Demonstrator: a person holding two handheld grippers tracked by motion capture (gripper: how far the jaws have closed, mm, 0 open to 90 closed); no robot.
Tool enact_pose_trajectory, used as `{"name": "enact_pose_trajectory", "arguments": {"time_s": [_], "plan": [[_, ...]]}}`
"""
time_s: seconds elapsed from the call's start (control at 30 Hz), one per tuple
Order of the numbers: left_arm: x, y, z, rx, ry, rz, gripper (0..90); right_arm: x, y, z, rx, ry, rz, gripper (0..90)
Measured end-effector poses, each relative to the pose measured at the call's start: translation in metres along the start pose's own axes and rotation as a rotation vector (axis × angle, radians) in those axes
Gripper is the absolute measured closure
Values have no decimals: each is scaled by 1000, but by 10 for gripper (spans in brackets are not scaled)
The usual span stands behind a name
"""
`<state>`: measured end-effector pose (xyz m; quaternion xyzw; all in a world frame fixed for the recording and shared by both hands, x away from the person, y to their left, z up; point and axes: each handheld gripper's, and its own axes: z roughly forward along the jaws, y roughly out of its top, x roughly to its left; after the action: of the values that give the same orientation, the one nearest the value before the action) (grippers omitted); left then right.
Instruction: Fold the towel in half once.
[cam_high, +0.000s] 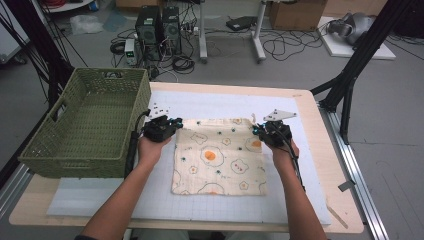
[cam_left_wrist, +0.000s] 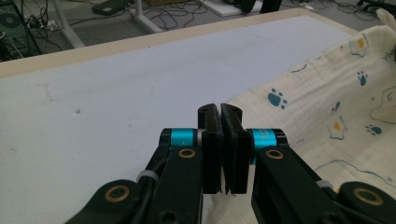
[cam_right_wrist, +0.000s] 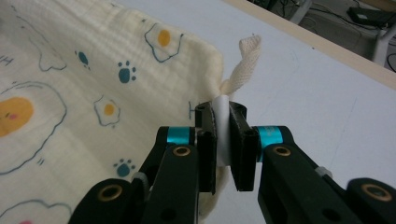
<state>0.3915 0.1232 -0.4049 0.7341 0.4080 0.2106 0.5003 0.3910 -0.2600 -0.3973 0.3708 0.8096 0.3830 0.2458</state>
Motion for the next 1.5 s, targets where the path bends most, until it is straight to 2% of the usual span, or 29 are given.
{"name": "enact_pose_trajectory", "arguments": {"time_s": [0.1,0.17,0.2,0.27,0.37,0.57,0.83,0.97,1.13,1.33,1.5], "plan": [[-6,-5,-8,-17,-18,5,865,4,-3,-7,6,19,2,824],[-9,-8,-13,-21,-29,11,864,9,-6,-13,-5,6,-13,824],[-11,-8,-15,-11,-34,27,864,10,-7,-14,-1,5,-21,825],[-14,-10,-20,-30,-36,37,863,13,-12,-17,-1,7,-21,824],[-18,-13,-26,-30,-51,40,864,17,-18,-23,-17,9,-11,824],[-31,-23,-37,-33,-85,76,863,25,-32,-35,-37,20,-6,823],[-37,-40,-53,-41,-122,64,863,39,-51,-55,-71,39,-8,820],[-42,-48,-60,-25,-142,79,863,47,-61,-61,-72,47,-26,817],[-47,-56,-67,-22,-169,80,863,55,-73,-66,-62,62,-23,818],[-53,-62,-71,-6,-192,93,863,58,-81,-74,-65,74,-17,818],[-54,-73,-70,53,-208,103,855,61,-89,-73,-29,95,-34,817]]}}
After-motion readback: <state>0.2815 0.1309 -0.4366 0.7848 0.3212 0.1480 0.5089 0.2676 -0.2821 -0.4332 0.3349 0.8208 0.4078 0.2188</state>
